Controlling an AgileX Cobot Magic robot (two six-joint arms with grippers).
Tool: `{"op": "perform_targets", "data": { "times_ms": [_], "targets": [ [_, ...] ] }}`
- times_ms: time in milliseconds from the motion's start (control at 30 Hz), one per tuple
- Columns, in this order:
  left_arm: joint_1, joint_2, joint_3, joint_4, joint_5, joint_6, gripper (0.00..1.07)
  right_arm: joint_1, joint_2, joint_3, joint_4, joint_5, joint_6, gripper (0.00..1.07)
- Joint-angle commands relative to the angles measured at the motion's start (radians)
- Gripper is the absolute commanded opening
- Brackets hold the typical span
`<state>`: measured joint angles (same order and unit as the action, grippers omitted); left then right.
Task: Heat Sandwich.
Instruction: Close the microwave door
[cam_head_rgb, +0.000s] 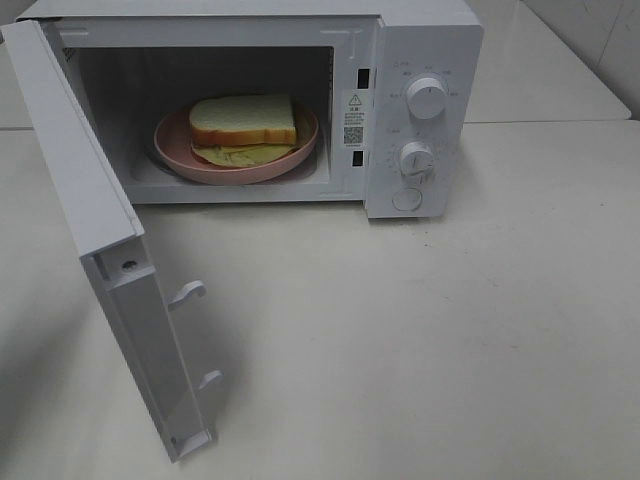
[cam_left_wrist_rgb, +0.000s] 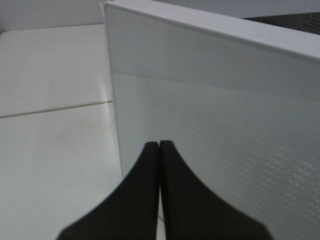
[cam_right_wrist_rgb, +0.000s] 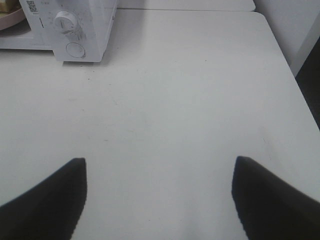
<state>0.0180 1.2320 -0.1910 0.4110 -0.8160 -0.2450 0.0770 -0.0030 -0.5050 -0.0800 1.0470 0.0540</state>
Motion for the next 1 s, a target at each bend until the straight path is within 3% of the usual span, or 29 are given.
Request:
{"op": "perform_targets", "data": {
  "times_ms": [33,167,333,600,667,733,867,1000],
  "targets": [
    [-0.02,0.036,-0.015,0.041,-0.057,-0.03,0.0,-0.008,-0.028,0.001,0.002,-0.01,-0.011,0.76],
    [-0.087,0.059,-0.025,0.037,-0.054,-0.004,0.0,-0.008,-0.028,0.001,0.002,-0.01,-0.011,0.76],
    [-0.223,0.104,-0.025,-0.148,-0.061,0.067,0.0,-0.008,-0.028,0.001,0.002,-0.01,-0.011,0.76],
    [-0.363,0.169,-0.026,-0.304,-0.069,0.175,0.0,-0.008,-0.028,0.001,0.002,-0.01,-0.011,0.76],
    [-0.433,0.199,-0.034,-0.393,-0.094,0.216,0.0,-0.008,-0.028,0.001,0.002,-0.01,-0.011,0.76],
    [-0.452,0.208,-0.041,-0.411,-0.097,0.222,0.0,-0.008,-0.028,0.001,0.002,-0.01,-0.011,0.76],
    [-0.533,0.257,-0.082,-0.49,-0.106,0.251,0.0,-0.008,-0.028,0.001,0.002,-0.01,-0.011,0.76],
    [-0.639,0.326,-0.162,-0.635,-0.107,0.331,0.0,-0.008,-0.028,0.001,0.002,-0.01,-0.011,0.76]
  ]
}}
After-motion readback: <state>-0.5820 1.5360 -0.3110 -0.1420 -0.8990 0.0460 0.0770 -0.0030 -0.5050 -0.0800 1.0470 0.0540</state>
